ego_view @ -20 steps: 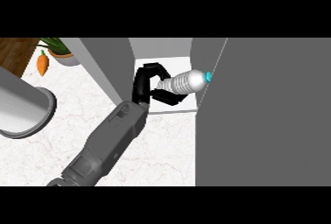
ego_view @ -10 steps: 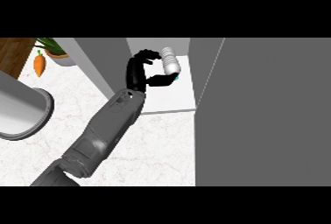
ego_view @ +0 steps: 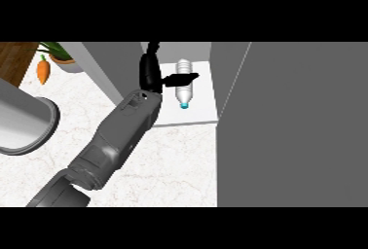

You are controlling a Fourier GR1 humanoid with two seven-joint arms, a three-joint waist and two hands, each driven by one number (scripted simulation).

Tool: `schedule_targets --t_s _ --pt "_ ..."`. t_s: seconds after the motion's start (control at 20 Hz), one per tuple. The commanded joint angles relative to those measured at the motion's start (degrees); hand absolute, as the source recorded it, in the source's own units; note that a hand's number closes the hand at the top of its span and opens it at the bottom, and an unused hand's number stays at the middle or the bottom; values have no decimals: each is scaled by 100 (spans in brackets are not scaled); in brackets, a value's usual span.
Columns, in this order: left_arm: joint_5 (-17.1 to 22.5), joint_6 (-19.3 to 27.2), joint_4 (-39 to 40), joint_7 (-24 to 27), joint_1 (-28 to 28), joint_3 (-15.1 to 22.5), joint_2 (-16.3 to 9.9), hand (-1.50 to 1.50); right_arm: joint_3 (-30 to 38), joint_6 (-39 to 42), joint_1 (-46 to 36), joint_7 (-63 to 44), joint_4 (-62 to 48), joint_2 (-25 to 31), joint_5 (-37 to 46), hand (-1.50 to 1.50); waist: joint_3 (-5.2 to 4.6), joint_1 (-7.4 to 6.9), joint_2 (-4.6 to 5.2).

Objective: Pick up the bottled water, place it into the cabinet and close the cabinet

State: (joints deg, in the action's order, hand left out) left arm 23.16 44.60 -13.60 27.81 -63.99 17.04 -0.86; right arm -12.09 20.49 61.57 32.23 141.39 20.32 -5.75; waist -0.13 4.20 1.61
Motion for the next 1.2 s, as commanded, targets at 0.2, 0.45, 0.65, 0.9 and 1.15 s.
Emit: schedule_targets --t_s 0.2,0.45,0.65,0.9,1.15 --pt "675 -1586 -763 1028 -17 -750 82 150 77 129 -113 -102 137 38 -437 -150 3 -104 -23" --pt "1005 -1818 -869 1017 -7 -583 84 150 -133 48 1 -473 596 4 -317 -150 6 -106 -96" --pt "1401 -1699 -1465 1064 658 33 85 150 -191 -40 133 -770 1009 32 -340 -150 5 -126 -146" --pt "1873 -2523 -2350 688 1241 666 85 150 -525 -104 44 -550 716 -104 211 -150 3 -194 -187" --pt "2217 -3039 -3507 494 2266 1282 86 -150 -489 -156 301 -542 920 -39 110 -150 3 -365 -247"
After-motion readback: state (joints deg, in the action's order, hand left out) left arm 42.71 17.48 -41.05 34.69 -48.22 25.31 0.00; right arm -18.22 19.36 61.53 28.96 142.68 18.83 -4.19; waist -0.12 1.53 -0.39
